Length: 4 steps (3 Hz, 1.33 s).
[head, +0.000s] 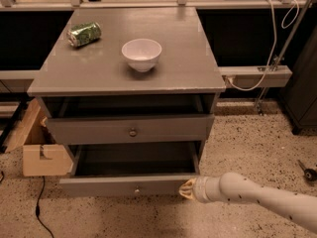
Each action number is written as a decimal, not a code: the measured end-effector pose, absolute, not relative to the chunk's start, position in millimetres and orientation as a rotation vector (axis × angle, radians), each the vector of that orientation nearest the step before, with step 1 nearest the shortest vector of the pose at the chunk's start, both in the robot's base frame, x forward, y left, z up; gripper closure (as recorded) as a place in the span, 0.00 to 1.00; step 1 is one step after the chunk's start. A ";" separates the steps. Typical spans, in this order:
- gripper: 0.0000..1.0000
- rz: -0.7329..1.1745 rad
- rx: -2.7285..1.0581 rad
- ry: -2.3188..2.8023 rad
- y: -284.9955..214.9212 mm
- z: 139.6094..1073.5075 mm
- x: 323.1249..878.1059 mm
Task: Close middle drawer
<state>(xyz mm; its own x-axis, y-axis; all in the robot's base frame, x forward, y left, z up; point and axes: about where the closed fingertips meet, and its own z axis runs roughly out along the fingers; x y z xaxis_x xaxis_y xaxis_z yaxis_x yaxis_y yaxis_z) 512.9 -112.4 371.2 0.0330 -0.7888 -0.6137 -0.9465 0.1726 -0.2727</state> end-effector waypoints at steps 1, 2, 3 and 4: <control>1.00 0.256 -1.600 1.758 -119.0 369.5 539.1; 1.00 0.212 -1.538 1.746 -128.4 369.6 565.6; 1.00 0.188 -1.502 1.746 -134.0 370.2 580.8; 1.00 0.184 -1.473 1.746 -138.5 368.8 594.8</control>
Offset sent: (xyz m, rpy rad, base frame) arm 0.0715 -0.0267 0.0006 0.0483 -0.1432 -0.1062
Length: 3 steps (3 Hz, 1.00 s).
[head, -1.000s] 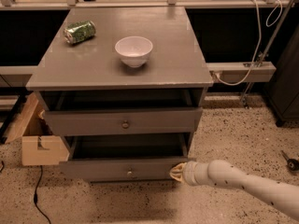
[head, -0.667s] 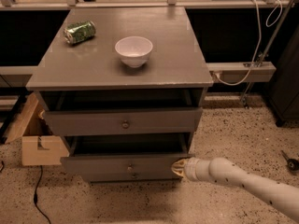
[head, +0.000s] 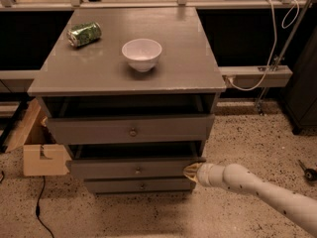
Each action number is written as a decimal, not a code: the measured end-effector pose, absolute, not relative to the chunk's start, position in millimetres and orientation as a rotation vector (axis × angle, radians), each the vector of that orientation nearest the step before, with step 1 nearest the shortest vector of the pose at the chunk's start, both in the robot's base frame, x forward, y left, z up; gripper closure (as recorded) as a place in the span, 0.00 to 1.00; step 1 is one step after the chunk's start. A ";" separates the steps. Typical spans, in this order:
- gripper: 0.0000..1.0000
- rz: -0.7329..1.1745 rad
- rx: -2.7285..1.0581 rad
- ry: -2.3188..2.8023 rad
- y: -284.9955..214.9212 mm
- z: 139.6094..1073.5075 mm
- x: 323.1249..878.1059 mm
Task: Close middle drawer
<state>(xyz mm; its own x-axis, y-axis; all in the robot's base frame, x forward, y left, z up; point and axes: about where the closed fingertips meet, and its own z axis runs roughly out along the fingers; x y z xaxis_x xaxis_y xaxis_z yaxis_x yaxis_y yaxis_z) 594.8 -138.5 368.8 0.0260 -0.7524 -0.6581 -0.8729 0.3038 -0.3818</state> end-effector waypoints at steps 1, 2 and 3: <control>1.00 0.192 -1.447 1.744 -142.3 365.9 608.1; 1.00 0.192 -1.423 1.747 -148.3 364.6 618.4; 1.00 0.177 -1.377 1.757 -162.2 368.0 618.7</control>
Offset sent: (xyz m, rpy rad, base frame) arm 0.0374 -0.0227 -0.0039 0.0474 -0.0165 -0.0536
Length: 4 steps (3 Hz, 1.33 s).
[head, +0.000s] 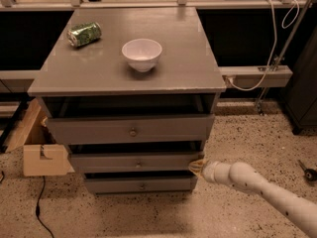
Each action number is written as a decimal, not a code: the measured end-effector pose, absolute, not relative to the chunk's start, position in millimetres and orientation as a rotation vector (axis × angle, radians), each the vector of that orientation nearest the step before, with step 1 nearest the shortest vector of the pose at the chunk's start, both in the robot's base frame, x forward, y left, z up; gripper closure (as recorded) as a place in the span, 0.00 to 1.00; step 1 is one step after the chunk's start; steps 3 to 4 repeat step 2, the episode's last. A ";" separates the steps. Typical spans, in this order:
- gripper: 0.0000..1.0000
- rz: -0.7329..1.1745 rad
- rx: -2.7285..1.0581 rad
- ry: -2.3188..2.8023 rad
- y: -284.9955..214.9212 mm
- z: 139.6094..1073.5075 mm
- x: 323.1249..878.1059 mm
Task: Close middle drawer
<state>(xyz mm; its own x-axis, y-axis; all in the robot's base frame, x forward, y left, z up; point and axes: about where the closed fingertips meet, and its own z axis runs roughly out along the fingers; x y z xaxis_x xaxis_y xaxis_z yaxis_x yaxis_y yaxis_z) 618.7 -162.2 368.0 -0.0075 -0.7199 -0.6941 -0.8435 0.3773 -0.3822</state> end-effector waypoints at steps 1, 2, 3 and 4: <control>1.00 0.159 -1.339 1.778 -178.4 369.9 612.5; 1.00 0.160 -1.305 1.815 -199.6 369.9 596.2; 1.00 0.160 -1.305 1.815 -199.6 369.9 596.2; 1.00 0.160 -1.305 1.815 -199.6 369.9 596.2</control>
Offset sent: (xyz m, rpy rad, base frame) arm -0.0449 -0.0710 0.0034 0.0175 0.0428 -0.1241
